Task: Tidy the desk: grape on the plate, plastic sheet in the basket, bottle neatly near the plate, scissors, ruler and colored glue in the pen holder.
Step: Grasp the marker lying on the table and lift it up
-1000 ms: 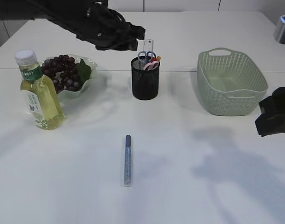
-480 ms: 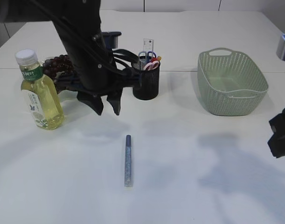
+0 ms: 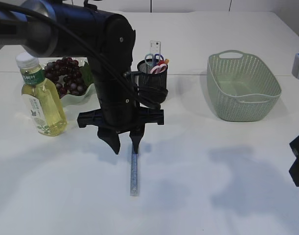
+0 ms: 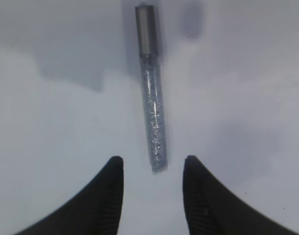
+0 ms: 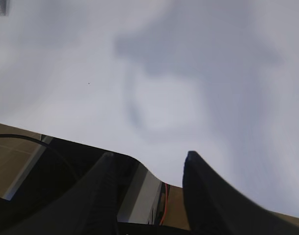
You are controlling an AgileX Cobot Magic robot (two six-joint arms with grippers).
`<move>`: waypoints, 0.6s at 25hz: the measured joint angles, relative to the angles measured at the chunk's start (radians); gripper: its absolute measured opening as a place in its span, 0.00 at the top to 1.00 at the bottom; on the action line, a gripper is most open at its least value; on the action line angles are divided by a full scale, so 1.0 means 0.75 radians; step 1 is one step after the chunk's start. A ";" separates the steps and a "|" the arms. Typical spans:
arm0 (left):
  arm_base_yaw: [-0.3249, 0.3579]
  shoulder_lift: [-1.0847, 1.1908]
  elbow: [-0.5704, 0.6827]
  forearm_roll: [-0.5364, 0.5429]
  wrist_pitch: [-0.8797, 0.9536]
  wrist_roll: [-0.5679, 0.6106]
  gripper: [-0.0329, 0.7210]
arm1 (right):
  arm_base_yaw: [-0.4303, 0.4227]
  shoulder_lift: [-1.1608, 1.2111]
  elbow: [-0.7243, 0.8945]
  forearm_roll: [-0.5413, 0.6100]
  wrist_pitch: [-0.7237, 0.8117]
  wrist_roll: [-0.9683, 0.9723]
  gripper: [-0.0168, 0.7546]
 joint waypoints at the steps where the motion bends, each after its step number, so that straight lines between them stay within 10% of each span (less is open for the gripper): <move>1: 0.000 0.000 0.000 0.013 0.000 -0.015 0.56 | 0.000 0.000 0.000 0.005 0.001 0.000 0.51; 15: 0.000 0.130 -0.008 -0.015 -0.072 -0.023 0.56 | 0.000 0.000 0.000 0.010 -0.003 0.000 0.51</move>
